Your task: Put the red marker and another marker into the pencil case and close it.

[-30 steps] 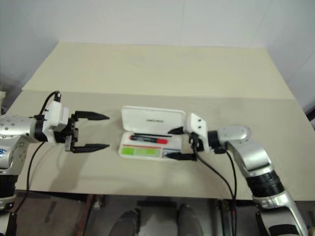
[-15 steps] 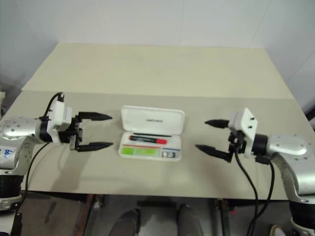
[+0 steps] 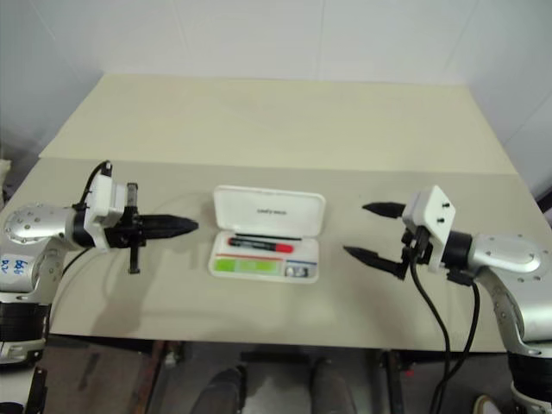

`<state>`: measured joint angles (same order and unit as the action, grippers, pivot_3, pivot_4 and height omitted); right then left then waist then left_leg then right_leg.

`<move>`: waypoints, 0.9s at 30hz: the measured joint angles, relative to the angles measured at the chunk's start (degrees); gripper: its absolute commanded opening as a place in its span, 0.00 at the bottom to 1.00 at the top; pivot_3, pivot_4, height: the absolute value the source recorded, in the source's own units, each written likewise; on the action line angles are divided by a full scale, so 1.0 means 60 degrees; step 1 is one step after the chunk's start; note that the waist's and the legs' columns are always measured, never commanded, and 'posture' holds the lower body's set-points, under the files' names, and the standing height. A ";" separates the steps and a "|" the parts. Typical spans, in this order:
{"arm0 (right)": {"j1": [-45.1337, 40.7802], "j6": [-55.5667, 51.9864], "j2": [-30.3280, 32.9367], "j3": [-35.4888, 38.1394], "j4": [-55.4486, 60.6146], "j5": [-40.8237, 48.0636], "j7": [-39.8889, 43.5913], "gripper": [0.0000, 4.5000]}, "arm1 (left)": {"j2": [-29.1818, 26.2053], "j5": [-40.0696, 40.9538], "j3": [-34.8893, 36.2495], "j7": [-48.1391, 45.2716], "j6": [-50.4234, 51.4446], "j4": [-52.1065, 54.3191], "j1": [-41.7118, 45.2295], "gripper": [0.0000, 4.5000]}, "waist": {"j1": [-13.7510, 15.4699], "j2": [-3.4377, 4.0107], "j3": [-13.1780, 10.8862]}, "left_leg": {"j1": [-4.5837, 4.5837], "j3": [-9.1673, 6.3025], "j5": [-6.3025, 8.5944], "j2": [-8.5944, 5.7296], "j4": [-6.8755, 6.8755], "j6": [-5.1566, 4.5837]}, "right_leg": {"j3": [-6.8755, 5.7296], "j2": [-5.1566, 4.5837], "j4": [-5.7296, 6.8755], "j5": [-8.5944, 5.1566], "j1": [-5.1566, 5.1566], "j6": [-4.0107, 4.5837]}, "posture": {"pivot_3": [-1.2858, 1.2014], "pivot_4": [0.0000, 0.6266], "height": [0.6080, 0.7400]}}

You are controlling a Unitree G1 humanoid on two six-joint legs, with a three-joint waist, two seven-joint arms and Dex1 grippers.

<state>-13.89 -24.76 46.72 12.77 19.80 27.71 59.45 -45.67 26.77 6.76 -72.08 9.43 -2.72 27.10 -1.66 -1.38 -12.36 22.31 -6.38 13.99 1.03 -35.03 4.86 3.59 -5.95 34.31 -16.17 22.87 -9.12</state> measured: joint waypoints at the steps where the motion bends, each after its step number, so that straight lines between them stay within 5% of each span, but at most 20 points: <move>1: -0.0033 0.0001 0.0000 -0.0062 -0.0011 -0.0009 -0.0004 1.00 | 0.0059 0.0001 0.0049 0.0123 -0.0023 0.0016 -0.0014 0.01 | 0.0001 0.0000 0.0000 | 0.0000 0.0000 0.0000 0.0000 0.0000 0.0000 | 0.0000 0.0000 0.0001 0.0000 0.0000 0.0000 | 0.52 0.24 1.00; 12: -0.0143 0.0148 -0.0048 -0.0396 -0.0044 -0.0090 -0.0205 1.00 | 0.1237 0.0331 0.1641 0.3685 0.0696 -0.0460 0.1069 0.01 | 0.0017 -0.0004 -0.0001 | -0.0002 -0.0006 -0.0001 -0.0002 -0.0010 0.0001 | 0.0000 0.0000 0.0013 0.0006 -0.0003 -0.0012 | 0.52 0.24 1.00; 27: -0.0456 0.0195 -0.0195 -0.0611 -0.0175 -0.0091 -0.0332 1.00 | 0.2283 -0.1443 -0.0219 0.4080 0.0705 -0.3964 0.2484 0.01 | 0.0034 -0.0006 -0.0001 | 0.0007 -0.0007 -0.0003 -0.0005 -0.0007 0.0004 | -0.0001 0.0001 0.0005 0.0009 -0.0003 -0.0017 | 0.52 0.24 1.00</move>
<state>-16.63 -23.59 45.55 9.10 18.75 27.16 57.46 -31.97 18.11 5.44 -47.60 13.66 -26.50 42.00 -1.45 -1.41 -12.37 22.36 -6.42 13.97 1.01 -35.08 4.88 3.58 -5.95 34.34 -16.12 22.85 -9.22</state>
